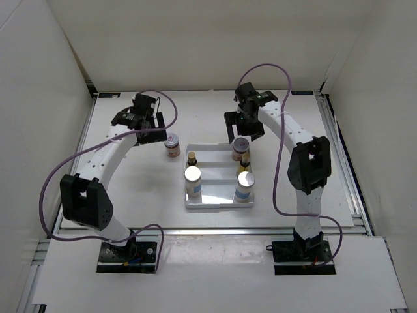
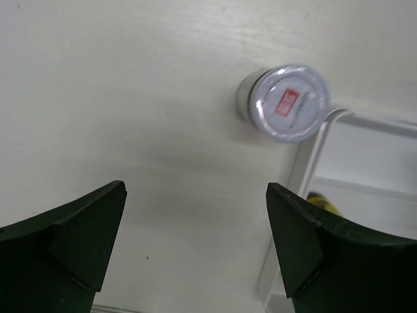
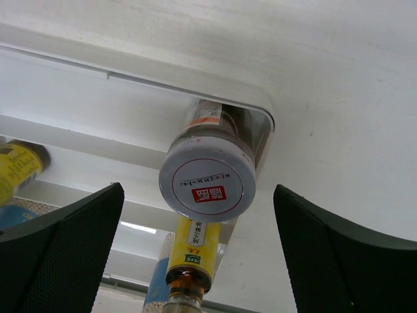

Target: Organize the condiment bottles

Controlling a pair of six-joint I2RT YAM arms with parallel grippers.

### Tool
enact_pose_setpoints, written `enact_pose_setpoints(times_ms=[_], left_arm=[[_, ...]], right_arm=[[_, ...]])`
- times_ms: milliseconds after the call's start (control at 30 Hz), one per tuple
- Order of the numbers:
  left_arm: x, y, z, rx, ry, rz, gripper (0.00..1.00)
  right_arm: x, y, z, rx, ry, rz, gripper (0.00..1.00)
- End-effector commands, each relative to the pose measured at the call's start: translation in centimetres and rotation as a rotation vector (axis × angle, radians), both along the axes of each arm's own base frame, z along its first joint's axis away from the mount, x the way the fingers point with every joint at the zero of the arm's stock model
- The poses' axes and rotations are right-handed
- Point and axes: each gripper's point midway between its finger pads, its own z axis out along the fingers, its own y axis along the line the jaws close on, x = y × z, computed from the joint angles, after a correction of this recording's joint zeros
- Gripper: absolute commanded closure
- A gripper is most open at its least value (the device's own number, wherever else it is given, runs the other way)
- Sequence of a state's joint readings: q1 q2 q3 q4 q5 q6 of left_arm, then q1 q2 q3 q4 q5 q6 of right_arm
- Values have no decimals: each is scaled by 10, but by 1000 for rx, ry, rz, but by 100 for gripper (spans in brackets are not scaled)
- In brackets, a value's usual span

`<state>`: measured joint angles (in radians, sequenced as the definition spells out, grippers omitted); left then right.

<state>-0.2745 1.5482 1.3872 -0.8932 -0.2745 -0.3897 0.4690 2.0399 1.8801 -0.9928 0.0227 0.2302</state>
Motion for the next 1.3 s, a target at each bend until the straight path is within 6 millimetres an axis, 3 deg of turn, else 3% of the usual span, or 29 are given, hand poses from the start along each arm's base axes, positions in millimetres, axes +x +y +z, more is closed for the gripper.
enact_pose_setpoints(times_ms=[0, 33, 100, 133, 200, 233, 300, 433, 700, 833, 967, 1267], left_arm=[[29, -20, 28, -88, -74, -33, 1], [39, -23, 38, -90, -100, -42, 1], [48, -29, 36, -99, -93, -66, 1], [54, -35, 26, -94, -70, -76, 1], [64, -47, 28, -97, -72, -133, 1], [69, -54, 16, -87, -46, -153, 1], [76, -63, 11, -87, -37, -177, 1], [78, -76, -25, -103, 50, -205, 1], [73, -76, -55, -108, 116, -169, 1], [72, -72, -59, -90, 122, -159, 15], [75, -69, -39, -85, 72, -151, 34], [85, -81, 41, -121, -77, -164, 71]], right_arm=[[10, 2, 28, 13, -49, -7, 1], [13, 1, 39, 14, -84, -13, 1], [16, -4, 58, 6, -135, -27, 1], [17, -6, 74, 16, -176, -33, 1], [19, -11, 89, 32, -207, -45, 1], [21, -14, 96, 39, -224, -55, 1], [17, -17, 107, 62, -232, -55, 1], [9, -23, 106, 64, -220, -60, 1], [-4, -31, 95, 58, -175, -72, 1], [-6, -32, 96, 58, -177, -72, 1], [-11, -38, 96, 53, -167, -81, 1], [-15, -59, 90, 29, -152, -116, 1]])
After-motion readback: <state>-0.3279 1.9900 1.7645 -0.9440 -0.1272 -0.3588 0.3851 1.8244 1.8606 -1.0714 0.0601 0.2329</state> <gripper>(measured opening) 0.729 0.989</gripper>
